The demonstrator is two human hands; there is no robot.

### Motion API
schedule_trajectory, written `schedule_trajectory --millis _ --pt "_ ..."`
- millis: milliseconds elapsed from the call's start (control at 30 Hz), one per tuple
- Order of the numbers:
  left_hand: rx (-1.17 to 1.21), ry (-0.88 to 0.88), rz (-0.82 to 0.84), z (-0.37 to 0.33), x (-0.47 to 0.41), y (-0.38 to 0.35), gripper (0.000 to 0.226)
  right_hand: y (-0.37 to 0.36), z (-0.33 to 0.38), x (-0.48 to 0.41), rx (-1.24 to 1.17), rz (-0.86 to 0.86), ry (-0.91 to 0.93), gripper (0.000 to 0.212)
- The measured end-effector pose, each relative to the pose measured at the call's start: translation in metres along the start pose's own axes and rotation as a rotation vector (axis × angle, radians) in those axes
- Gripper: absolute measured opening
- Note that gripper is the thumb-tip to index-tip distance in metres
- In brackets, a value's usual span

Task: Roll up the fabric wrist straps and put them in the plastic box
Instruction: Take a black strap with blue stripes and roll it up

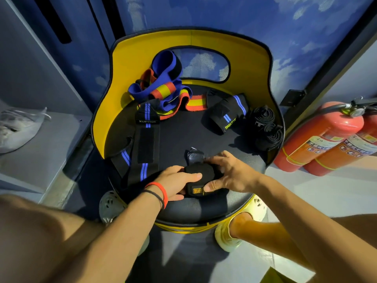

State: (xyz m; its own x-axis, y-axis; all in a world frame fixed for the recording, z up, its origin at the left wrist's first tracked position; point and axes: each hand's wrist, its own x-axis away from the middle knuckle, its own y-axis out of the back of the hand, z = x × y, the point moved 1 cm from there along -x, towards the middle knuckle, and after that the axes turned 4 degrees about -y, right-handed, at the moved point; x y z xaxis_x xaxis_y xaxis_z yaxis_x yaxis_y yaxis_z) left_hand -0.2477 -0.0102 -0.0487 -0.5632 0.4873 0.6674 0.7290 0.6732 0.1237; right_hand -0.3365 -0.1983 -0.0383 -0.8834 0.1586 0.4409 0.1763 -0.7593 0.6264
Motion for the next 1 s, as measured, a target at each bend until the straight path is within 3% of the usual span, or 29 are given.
schedule_trajectory --millis 67,200,267,367,600,733,867,1000 --pt "0.048 -0.015 -0.043 0.000 -0.002 -0.003 0.046 -0.008 -0.001 0.007 0.092 -0.192 0.105 0.080" --pt "0.020 -0.101 -0.230 -0.007 -0.014 -0.007 0.034 -0.038 0.009 0.028 0.365 -0.647 0.405 0.037" --pt "0.014 -0.127 -0.335 -0.011 -0.022 -0.006 0.034 -0.055 0.010 0.032 0.540 -0.711 0.410 0.047" --pt "-0.034 -0.165 -0.421 -0.020 -0.031 -0.005 0.039 -0.064 0.007 0.029 0.684 -0.665 0.324 0.077" --pt "-0.194 -0.170 -0.386 -0.047 -0.050 0.002 0.053 -0.040 0.019 -0.007 0.792 -0.506 0.166 0.103" --pt "-0.031 -0.112 -0.342 -0.042 -0.059 0.012 0.041 -0.028 0.024 -0.026 0.788 -0.479 0.130 0.109" --pt "0.194 -0.194 -0.369 -0.029 -0.057 0.018 0.009 -0.013 0.033 -0.045 0.777 -0.409 0.114 0.108" --pt "0.353 -0.268 -0.280 -0.022 -0.054 0.019 0.024 -0.003 0.037 -0.062 0.773 -0.294 0.061 0.111"
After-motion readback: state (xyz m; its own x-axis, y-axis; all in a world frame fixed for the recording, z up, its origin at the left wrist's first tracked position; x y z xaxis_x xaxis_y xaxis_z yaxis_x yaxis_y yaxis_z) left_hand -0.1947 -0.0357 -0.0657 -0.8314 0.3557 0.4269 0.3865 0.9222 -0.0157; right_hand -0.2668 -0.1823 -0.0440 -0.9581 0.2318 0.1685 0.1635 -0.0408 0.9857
